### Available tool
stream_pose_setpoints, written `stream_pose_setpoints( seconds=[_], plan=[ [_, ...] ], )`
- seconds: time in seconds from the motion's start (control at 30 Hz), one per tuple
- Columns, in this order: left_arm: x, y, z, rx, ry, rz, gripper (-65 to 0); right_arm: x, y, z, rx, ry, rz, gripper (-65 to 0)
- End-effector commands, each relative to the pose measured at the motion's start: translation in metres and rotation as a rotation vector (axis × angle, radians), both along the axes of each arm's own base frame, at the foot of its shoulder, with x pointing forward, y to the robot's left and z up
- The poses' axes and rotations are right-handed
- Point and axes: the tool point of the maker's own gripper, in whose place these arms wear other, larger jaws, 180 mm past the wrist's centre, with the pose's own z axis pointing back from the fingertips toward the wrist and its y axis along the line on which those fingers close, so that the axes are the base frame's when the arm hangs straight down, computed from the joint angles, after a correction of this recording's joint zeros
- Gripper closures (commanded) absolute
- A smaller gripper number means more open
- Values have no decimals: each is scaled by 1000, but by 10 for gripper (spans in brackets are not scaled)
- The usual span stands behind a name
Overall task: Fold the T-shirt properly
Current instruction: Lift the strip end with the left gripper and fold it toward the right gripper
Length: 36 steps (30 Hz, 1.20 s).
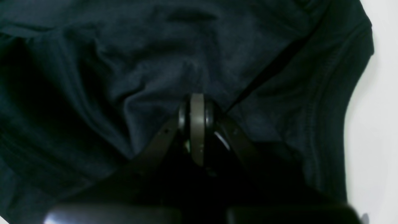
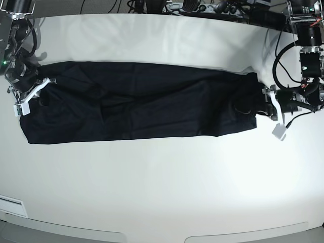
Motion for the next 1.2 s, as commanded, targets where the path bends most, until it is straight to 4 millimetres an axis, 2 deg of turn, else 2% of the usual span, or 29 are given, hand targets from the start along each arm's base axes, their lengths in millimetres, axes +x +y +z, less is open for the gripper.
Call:
stream_pose_setpoints(
  seconds=[0.0, 0.2, 0.37, 0.53, 0.63, 0.77, 0.87, 1.17],
  plan=[
    [8, -7, 27, -9, -95, -33, 0, -18, -7, -14, -58, 106, 22, 0],
    [-5, -59, 76, 4, -321, -188, 0, -18, -9, -14, -60, 108, 9, 0],
    [-3, -95, 88, -149, -401, -180, 0, -21, -9, -15, -63, 124, 10, 0],
    [20, -114, 70, -294, -391, -53, 0, -21, -5, -15, -53, 121, 35, 0],
    [29, -119, 54, -392, -324, 21, 0, -22, -6, -15, -56, 125, 36, 0],
    [31, -134, 31, -478, -227, 64, 0, -22, -6, -15, -58, 126, 36, 0],
    [30, -144, 22, -522, -182, 81, 0, -20, -6, -14, -55, 121, 36, 0],
    [23, -171, 17, -557, -139, 32, 0, -19, -5, -14, -54, 119, 42, 0]
  ],
)
